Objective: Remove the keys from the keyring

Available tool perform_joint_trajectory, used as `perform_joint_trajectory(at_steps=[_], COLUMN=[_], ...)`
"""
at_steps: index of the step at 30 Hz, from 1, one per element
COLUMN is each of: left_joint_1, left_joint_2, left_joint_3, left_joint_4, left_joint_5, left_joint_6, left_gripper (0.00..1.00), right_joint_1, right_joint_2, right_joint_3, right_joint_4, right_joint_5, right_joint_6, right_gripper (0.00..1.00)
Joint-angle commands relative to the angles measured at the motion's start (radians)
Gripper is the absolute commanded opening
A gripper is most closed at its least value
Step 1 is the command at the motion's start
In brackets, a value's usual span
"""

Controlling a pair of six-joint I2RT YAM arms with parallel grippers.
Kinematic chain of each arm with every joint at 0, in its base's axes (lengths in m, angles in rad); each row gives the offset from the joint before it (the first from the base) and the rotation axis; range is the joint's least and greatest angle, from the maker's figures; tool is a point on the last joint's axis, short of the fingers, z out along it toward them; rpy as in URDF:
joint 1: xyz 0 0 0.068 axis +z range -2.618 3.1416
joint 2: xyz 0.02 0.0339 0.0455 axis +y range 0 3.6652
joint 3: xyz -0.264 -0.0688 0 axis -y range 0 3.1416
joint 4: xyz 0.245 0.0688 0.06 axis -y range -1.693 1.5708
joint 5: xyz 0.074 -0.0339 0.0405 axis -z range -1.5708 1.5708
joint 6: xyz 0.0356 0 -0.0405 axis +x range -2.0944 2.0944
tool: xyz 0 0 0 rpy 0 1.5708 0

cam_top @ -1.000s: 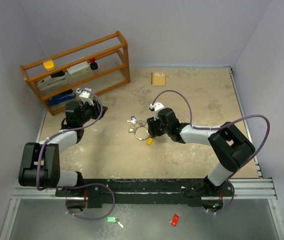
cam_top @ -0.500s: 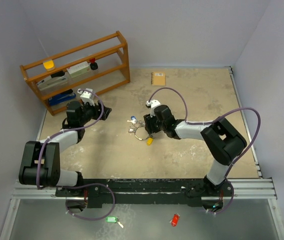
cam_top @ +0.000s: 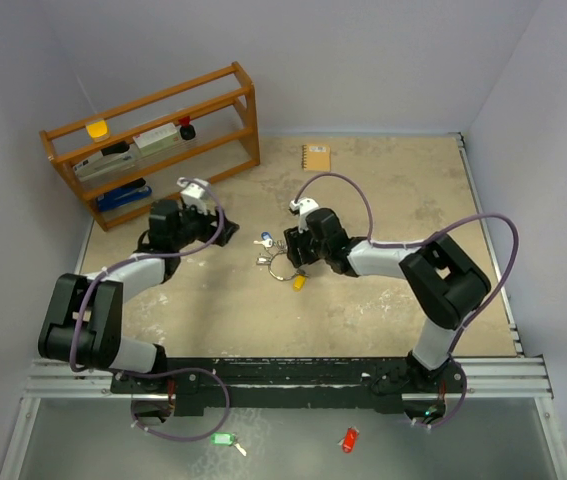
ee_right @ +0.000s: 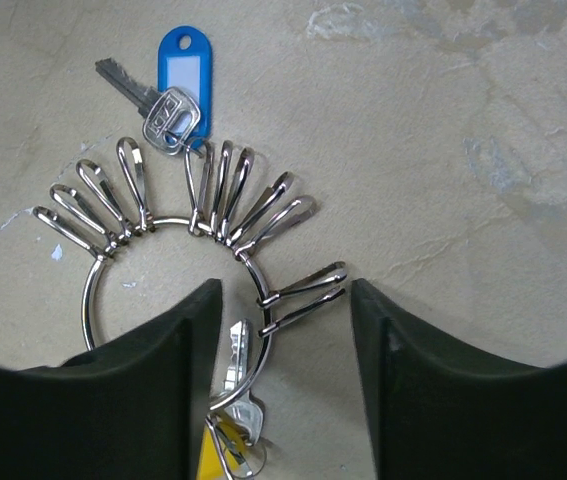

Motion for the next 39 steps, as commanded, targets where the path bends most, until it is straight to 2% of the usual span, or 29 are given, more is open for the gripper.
perform_joint_trajectory(at_steps=[1,5,12,17,20,29,39], left_joint_1=[-0.164,-0.23,-0.261,-0.301,-0.339,-0.463,-0.477], left_joint_2=[0.041,0.057,0.055,0.11,0.161,0.294,0.317], left_joint_3=[0.112,0.093,0.102,0.115,0.123,0.192,0.193], left_joint_4=[-0.18,-0.169,-0.211,-0.185,-0.147,-0.125,-0.068], left_joint_5=[-0.042,-0.072,-0.106,-0.123,-0.124,-0.209,-0.374], left_joint_6=[0.149,0.123,0.103,0.055,0.018,-0.005,-0.051], left_gripper=[0.75,0.77,0.77,0.7,0.65,0.64,0.64], right_joint_1=[0.001,0.0,-0.001,-0.001,0.0,-0.001,-0.001], right_joint_2=[-0.109,-0.153,-0.294,-0.404,-0.459,-0.525,-0.55], right_joint_3=[-0.001,0.03,0.006,-0.024,-0.038,-0.056,-0.066], right_joint_4=[0.005,-0.04,-0.077,-0.076,-0.074,-0.081,-0.092], right_joint_5=[-0.01,0.026,0.226,0.301,0.319,0.333,0.344], right_joint_6=[-0.045,-0.073,-0.072,-0.084,-0.087,-0.099,-0.106], right_gripper=[0.67,0.67,0.7,0.71,0.71,0.71,0.72])
